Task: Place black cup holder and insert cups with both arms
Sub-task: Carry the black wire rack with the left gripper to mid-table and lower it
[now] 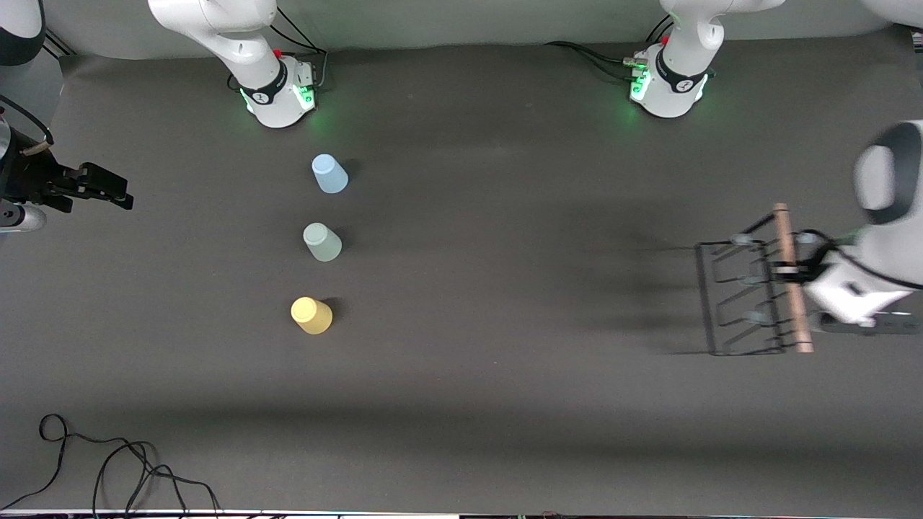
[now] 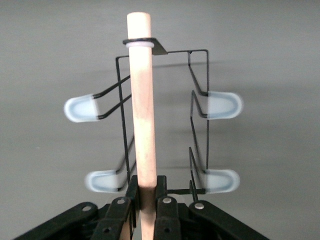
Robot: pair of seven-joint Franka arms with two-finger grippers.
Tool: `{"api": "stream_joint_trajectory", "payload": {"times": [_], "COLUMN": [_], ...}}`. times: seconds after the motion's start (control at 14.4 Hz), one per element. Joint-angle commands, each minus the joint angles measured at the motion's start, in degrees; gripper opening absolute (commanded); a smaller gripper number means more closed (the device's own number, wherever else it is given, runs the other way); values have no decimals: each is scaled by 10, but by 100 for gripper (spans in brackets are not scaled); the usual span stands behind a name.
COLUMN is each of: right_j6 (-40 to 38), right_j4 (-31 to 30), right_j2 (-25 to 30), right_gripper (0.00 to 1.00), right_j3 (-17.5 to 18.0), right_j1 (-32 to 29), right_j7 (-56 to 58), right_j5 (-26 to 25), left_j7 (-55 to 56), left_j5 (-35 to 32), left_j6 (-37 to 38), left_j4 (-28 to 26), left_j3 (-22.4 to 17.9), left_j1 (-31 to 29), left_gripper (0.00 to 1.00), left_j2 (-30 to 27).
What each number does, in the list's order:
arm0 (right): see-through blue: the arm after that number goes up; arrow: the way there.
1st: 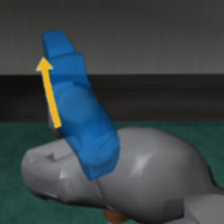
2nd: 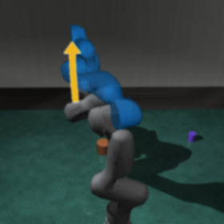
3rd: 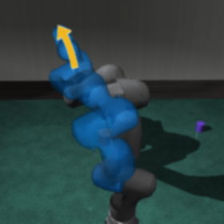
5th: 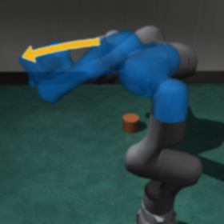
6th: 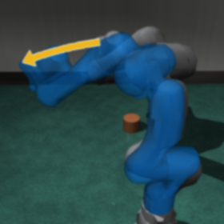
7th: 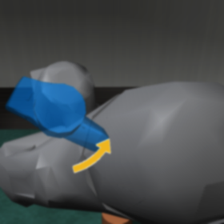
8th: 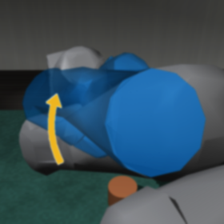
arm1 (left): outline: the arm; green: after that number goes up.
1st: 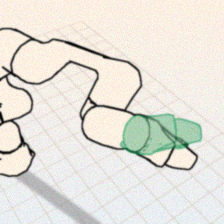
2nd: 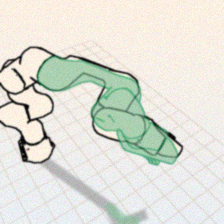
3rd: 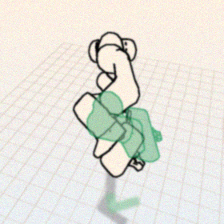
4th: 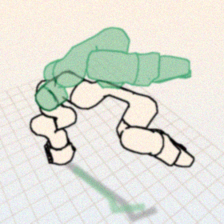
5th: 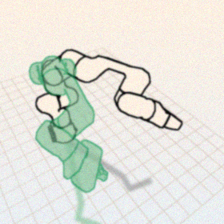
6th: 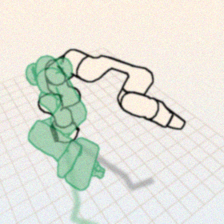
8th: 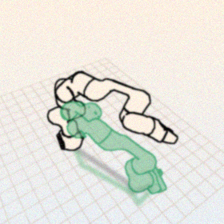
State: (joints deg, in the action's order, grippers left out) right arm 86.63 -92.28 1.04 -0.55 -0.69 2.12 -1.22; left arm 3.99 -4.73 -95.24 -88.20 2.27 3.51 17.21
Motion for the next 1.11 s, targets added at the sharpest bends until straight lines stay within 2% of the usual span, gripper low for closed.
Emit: {"api": "stream_joint_trajectory", "payload": {"times": [0.0,0.14,0.42,0.62,0.83,1.04], "right_j6": [-2,-2,-2,-2,-2,-2], "right_j4": [3,3,3,3,3,3], "right_j2": [-1,-1,-1,-1,-1,-1], "right_gripper": [100,100,100,100,100,100], "right_j3": [-1,-1,-1,-1,-1,-1], "right_j1": [0,0,0,0,0,0], "right_j7": [10,10,10,10,10,10], "right_j5": [-6,-5,-5,-6,-6,-6], "left_j7": [64,135,243,316,346,346], "left_j5": [24,59,77,92,92,93], "left_j6": [13,10,-9,-61,-101,-113], "left_j4": [-4,-4,11,16,16,15], "left_j3": [-9,-8,-5,-4,-4,-4], "left_j1": [69,129,223,286,343,369], "left_gripper": [0,0,0,0,0,0], "left_j2": [-22,-20,-6,24,55,72]}}
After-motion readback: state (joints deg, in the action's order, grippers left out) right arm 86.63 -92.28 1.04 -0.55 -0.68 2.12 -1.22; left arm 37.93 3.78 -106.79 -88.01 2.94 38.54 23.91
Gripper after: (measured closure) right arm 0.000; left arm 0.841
